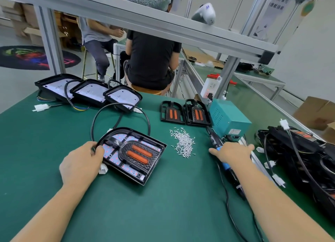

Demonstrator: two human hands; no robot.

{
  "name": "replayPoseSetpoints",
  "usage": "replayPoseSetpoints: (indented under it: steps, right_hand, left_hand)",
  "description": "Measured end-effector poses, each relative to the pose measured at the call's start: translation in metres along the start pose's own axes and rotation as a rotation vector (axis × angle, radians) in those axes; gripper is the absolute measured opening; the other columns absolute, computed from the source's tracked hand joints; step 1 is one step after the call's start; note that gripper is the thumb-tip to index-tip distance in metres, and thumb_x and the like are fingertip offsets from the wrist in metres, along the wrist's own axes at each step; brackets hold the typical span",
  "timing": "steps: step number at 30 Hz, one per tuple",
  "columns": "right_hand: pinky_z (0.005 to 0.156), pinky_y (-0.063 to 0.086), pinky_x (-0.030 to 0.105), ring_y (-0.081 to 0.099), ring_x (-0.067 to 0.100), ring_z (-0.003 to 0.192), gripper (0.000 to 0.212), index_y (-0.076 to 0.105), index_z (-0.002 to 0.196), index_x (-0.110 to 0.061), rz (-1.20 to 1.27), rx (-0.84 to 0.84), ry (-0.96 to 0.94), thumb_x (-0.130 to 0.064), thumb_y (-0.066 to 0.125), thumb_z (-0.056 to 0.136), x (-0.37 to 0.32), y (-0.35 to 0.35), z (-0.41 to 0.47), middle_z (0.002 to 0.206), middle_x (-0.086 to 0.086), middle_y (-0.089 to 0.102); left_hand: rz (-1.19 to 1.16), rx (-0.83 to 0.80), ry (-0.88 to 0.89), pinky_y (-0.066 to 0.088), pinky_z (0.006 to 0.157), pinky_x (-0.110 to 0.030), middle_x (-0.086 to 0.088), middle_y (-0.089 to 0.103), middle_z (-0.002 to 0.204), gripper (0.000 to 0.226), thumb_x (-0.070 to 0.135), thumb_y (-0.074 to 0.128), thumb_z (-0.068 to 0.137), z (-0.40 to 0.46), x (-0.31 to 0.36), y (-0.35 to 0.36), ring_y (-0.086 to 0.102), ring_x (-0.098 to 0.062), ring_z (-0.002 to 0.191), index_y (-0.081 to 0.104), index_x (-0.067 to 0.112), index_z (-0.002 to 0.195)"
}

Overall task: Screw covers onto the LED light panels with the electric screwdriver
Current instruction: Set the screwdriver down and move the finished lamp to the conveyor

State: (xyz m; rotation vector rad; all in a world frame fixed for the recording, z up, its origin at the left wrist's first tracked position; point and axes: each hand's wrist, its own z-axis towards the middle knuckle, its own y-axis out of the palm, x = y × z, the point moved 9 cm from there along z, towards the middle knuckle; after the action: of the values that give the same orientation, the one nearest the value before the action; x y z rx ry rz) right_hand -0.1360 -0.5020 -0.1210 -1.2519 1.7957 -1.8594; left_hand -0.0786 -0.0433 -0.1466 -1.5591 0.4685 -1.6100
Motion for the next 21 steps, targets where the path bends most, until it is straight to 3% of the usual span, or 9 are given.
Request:
replayPoseSetpoints:
  steps: [2,5,8,10,12,14,16,19,21]
  right_hand:
    - [0.109,0.02,0.052,0.056,0.024,0.097,0.058,0.06,0.094,-0.02,0.062,-0.029,-0.001,-0.071,0.031,0.092,-0.001,-0.002,0.0,0.102,-0.002,0.064]
    - [0.109,0.025,0.048,0.051,0.028,0.121,0.06,0.057,0.122,-0.018,0.067,0.159,-0.009,-0.067,0.036,0.093,-0.017,-0.031,-0.012,0.13,0.007,0.055]
    - [0.104,0.036,0.042,0.049,0.029,0.124,0.066,0.052,0.132,-0.013,0.3,0.364,-0.278,-0.065,0.041,0.093,-0.067,-0.067,-0.04,0.135,0.01,0.051]
    - [0.103,0.038,0.037,0.049,0.025,0.126,0.073,0.05,0.137,-0.014,0.614,0.176,-0.513,-0.068,0.047,0.089,-0.11,-0.069,-0.06,0.139,0.006,0.051]
    - [0.098,0.039,0.032,0.052,0.017,0.119,0.078,0.053,0.136,-0.018,0.805,-0.101,-0.647,-0.074,0.052,0.082,-0.151,-0.059,-0.084,0.129,-0.002,0.056]
    - [0.082,0.041,0.025,0.057,0.011,0.097,0.06,0.065,0.11,-0.024,0.897,-0.249,-0.732,-0.074,0.062,0.076,-0.181,-0.052,-0.101,0.102,-0.011,0.061]
    - [0.069,0.044,0.022,0.062,0.011,0.08,0.038,0.067,0.084,-0.025,0.993,-0.31,-0.752,-0.06,0.075,0.073,-0.196,-0.048,-0.105,0.084,-0.01,0.067]
    - [0.063,0.052,0.024,0.064,0.011,0.068,0.029,0.068,0.078,-0.02,1.116,-0.374,-0.712,-0.045,0.082,0.073,-0.2,-0.043,-0.103,0.076,-0.005,0.07]
    - [0.053,0.047,0.017,0.06,0.005,0.057,0.029,0.066,0.073,-0.02,1.151,-0.341,-0.705,-0.043,0.084,0.072,-0.198,-0.042,-0.104,0.065,-0.01,0.067]
  left_hand:
    - [0.006,0.001,-0.003,0.034,0.062,-0.03,0.0,0.063,0.073,0.021,0.03,0.045,0.09,0.0,0.001,0.0,0.055,-0.029,0.075,0.064,0.021,0.091]
    - [-0.013,0.008,-0.023,0.035,0.065,-0.03,0.001,0.065,0.078,0.021,0.031,0.046,0.09,0.0,-0.001,0.001,0.055,-0.027,0.078,0.064,0.021,0.096]
    - [-0.157,0.017,-0.046,0.04,0.078,-0.035,0.002,0.065,0.095,0.027,0.034,0.051,0.092,0.003,-0.004,0.001,0.055,-0.026,0.094,0.059,0.018,0.112]
    - [-0.146,0.043,-0.071,0.034,0.094,-0.043,-0.006,0.06,0.119,0.041,0.037,0.053,0.092,0.012,-0.007,-0.001,0.047,-0.031,0.113,0.052,0.011,0.124]
    - [-0.045,0.027,-0.13,0.026,0.102,-0.046,-0.013,0.05,0.134,0.052,0.042,0.049,0.094,0.024,-0.011,0.002,0.037,-0.034,0.125,0.048,0.008,0.133]
    - [0.014,-0.029,-0.18,0.024,0.104,-0.046,-0.016,0.046,0.138,0.054,0.046,0.043,0.095,0.036,-0.011,0.006,0.033,-0.034,0.129,0.047,0.01,0.135]
    - [0.053,-0.081,-0.205,0.025,0.103,-0.043,-0.014,0.045,0.138,0.05,0.046,0.042,0.094,0.047,-0.01,0.011,0.032,-0.033,0.128,0.052,0.014,0.132]
    - [0.048,-0.133,-0.201,0.027,0.1,-0.039,-0.01,0.051,0.128,0.027,0.034,0.052,0.09,0.059,-0.005,0.018,0.034,-0.031,0.123,0.068,0.025,0.11]
    - [-0.063,-0.151,-0.212,0.026,0.098,-0.037,-0.008,0.058,0.119,0.02,0.021,0.053,0.088,0.063,-0.004,0.023,0.035,-0.029,0.122,0.071,0.029,0.092]
